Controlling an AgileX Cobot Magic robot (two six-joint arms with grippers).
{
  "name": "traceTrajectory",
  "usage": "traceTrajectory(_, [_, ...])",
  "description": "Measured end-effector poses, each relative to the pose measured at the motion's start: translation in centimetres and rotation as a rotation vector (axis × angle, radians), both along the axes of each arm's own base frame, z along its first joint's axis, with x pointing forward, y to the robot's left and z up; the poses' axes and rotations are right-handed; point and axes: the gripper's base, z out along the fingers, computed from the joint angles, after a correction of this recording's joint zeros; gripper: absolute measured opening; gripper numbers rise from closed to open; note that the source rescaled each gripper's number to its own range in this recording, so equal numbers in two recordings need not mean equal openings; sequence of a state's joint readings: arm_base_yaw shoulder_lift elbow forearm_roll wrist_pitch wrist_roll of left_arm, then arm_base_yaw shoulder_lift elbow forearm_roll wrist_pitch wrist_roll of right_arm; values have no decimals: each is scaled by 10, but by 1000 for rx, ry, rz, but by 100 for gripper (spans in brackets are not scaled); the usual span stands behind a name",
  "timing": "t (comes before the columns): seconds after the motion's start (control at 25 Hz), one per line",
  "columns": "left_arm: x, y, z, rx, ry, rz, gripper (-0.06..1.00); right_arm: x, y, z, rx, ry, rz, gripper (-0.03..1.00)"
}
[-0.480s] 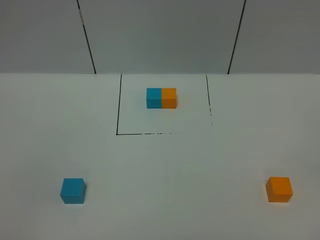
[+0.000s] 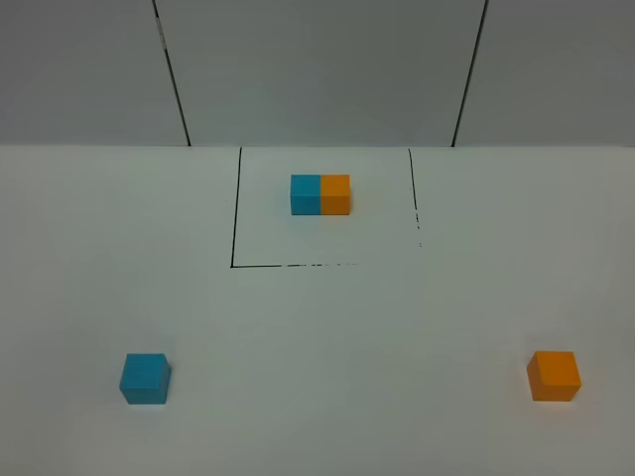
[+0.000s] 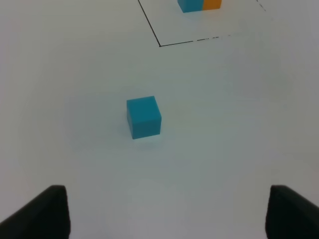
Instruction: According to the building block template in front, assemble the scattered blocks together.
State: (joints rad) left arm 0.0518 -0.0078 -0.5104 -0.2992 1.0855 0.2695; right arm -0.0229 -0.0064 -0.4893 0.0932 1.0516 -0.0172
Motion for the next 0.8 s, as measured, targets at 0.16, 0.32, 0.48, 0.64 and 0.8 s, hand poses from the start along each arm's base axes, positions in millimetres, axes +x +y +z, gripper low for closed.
traceTrajectory(0.16, [0, 0, 0, 0, 0, 0, 69, 0, 0, 0, 0, 0, 0, 82])
traceTrajectory(0.32, [0, 0, 0, 0, 0, 0, 69, 0, 0, 0, 0, 0, 0, 82])
traceTrajectory(0.48, [0, 0, 0, 0, 0, 0, 69, 0, 0, 0, 0, 0, 0, 82])
traceTrajectory(0.64, [0, 0, 0, 0, 0, 0, 69, 0, 0, 0, 0, 0, 0, 82])
traceTrajectory(0.8, [0, 0, 0, 1, 0, -1, 69, 0, 0, 0, 0, 0, 0, 82])
